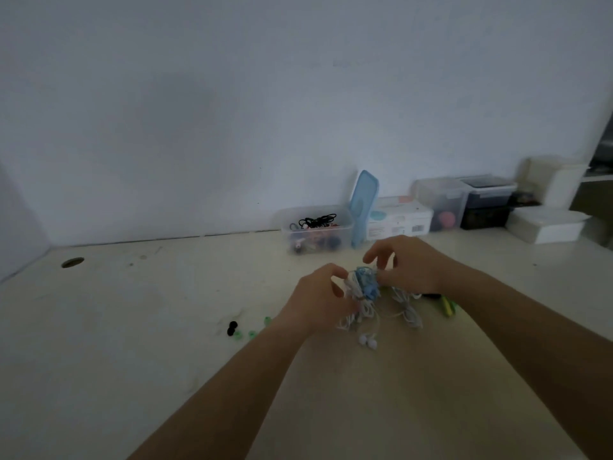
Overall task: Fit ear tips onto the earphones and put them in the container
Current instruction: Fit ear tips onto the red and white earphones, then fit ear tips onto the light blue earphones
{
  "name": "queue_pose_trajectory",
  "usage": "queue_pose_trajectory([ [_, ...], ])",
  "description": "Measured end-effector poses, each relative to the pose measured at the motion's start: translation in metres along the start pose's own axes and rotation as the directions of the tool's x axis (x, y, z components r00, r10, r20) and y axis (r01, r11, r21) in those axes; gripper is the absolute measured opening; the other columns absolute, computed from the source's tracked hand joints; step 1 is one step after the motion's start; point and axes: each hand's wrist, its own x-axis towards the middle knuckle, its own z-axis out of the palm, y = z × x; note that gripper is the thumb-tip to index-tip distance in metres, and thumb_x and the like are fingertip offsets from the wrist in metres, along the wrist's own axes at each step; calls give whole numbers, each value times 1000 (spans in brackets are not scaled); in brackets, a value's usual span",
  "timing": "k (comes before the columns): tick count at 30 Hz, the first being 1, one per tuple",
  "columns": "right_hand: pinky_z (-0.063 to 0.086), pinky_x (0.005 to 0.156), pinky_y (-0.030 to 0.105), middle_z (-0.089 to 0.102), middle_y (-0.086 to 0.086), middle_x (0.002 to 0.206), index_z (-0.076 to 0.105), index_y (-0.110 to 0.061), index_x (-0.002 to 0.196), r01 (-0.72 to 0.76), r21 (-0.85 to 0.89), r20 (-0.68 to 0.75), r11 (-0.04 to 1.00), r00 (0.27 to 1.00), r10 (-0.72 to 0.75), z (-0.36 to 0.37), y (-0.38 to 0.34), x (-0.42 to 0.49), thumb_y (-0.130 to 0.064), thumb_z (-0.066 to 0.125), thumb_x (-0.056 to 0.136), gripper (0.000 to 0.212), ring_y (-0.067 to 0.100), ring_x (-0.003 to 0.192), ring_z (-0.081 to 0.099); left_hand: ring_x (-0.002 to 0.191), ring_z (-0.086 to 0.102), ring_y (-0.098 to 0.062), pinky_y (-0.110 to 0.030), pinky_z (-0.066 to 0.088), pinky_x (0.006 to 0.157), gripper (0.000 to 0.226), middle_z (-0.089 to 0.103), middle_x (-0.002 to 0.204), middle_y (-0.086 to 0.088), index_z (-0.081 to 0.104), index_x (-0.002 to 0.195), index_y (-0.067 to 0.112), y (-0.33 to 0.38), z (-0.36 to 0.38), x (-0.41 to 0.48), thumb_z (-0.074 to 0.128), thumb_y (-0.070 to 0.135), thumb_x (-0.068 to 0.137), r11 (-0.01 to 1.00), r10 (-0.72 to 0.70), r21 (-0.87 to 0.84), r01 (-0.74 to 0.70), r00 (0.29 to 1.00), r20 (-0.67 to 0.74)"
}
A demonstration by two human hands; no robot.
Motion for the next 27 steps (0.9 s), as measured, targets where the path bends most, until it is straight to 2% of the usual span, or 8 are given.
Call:
queue_pose_trajectory([
  [2,45,72,20,64,-12,95,62,-34,118,-41,-49,-4,998,999,41,9,1,-7,-38,75,80,41,3,83,58,76,59,-7,-17,46,60,59,62,93,5,47,130,29,-1,9,-2,78,28,80,999,-25,-21,26,999,46],
  [5,48,79,26,65,-9,102,60,-33,124,-71,-81,-30,994,997,69,27,-2,-10,-44,77,78,50,10,89,59,73,59,-6,-24,54,67,61,61,89,6,46,130,26,-5,17,-1,79,24,79,999,-24,-40,24,1000,13],
  [9,54,80,32,67,-8,99,60,-34,116,-99,-122,-94,988,992,87,37,-1,-5,-51,74,79,43,11,87,61,74,60,-6,-30,57,72,54,61,87,8,47,116,22,-6,18,0,83,26,75,996,-45,-76,45,999,-2],
  [13,54,79,33,67,-10,96,63,-37,109,-53,-97,-80,994,996,45,36,3,0,-44,71,84,27,10,84,61,80,58,-8,-22,49,67,41,62,94,7,52,105,23,-9,18,-1,80,25,75,996,-57,-72,55,998,-27],
  [16,53,75,30,66,-15,92,67,-36,97,1,2,-145,1000,989,-1,34,7,1,-38,70,86,12,3,78,60,81,57,-6,-11,39,61,26,63,92,10,58,94,25,-10,20,-2,77,24,77,999,-25,-23,24,997,-71],
  [19,50,68,26,66,-14,84,68,-31,90,40,106,-242,994,970,-13,32,9,3,-32,72,85,7,1,72,60,77,58,-1,-9,38,60,14,63,89,12,64,87,26,-11,21,-2,76,25,80,999,-21,-29,19,995,-93],
  [23,44,61,20,69,-8,79,68,-24,87,51,304,-373,951,925,69,21,6,6,-24,71,86,3,5,67,62,80,62,-2,-9,41,64,9,68,90,10,70,88,24,-13,21,0,77,26,82,997,-37,-67,32,996,-82],
  [27,48,53,20,72,1,79,67,-21,86,79,508,-395,858,906,151,3,-4,9,-18,70,89,5,10,59,63,79,61,0,-7,41,63,8,70,91,8,73,92,23,-13,17,-1,74,26,85,997,-34,-77,30,998,-55],
])
